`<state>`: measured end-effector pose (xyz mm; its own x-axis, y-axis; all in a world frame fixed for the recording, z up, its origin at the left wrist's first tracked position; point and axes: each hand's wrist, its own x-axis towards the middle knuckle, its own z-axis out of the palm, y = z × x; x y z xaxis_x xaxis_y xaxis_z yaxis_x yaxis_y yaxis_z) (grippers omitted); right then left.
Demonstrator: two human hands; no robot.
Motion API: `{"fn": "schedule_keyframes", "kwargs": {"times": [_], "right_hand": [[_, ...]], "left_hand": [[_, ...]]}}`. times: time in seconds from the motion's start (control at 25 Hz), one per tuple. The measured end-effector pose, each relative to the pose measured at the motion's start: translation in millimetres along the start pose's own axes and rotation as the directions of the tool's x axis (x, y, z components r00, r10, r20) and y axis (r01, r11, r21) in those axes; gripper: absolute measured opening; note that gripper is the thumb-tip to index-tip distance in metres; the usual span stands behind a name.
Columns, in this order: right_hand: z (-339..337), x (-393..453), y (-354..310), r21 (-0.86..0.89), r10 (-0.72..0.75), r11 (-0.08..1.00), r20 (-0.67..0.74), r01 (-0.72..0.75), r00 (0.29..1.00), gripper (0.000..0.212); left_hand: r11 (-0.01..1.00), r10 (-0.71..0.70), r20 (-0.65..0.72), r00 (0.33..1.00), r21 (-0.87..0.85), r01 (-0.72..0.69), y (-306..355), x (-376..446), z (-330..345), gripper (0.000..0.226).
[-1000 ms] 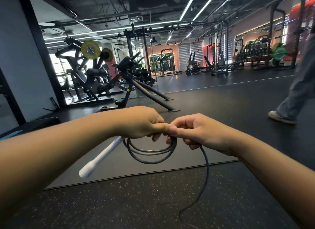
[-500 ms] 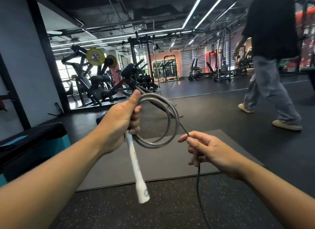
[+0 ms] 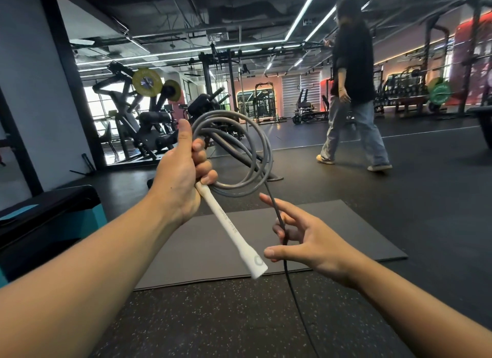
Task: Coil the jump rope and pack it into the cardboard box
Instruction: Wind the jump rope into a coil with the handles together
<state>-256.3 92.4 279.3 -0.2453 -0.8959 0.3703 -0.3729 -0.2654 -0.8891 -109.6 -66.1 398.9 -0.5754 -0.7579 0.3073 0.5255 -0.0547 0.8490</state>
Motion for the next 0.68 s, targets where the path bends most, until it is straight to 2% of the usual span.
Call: {"fn": "schedule_keyframes", "kwargs": {"times": [0.08,0.24,0.32,0.44,0.6,0.68], "right_hand": [[5.9,3.8,-1.9,-0.022,-0.032,0.999,-0.009,0.032,0.999,0.09],[24.1,16.9,-1.9,0.097,-0.093,0.991,-0.037,0.096,0.995,0.095],[28.1,21.7,-4.8,0.194,-0.124,0.972,-0.061,0.134,0.99,0.087],[28.7,26.7,-7.2,0.212,-0.149,0.961,-0.141,0.177,0.979,0.074],[35.1,33.5,-12.9,0.463,-0.082,0.871,-0.192,0.164,0.978,0.048],[37.1,35.9,-18.1,0.511,-0.033,0.85,-0.187,0.126,0.982,0.049]], "left_hand": [[0.999,0.008,-0.036,0.999,-0.042,-0.009,-0.2,1.2,1.7,0.049],[0.992,-0.003,-0.096,0.995,-0.123,-0.009,-3.5,1.0,6.8,0.049],[0.988,-0.01,-0.11,0.994,-0.154,-0.007,-6.8,0.2,7.3,0.049],[0.985,-0.036,-0.129,0.991,-0.17,0.014,-12.7,-4.5,4.8,0.049],[0.977,-0.097,-0.161,0.982,-0.205,0.063,-27.1,-17.5,3.1,0.049],[0.975,-0.116,-0.181,0.977,-0.207,0.077,-37.3,-25.6,3.8,0.049]]}}
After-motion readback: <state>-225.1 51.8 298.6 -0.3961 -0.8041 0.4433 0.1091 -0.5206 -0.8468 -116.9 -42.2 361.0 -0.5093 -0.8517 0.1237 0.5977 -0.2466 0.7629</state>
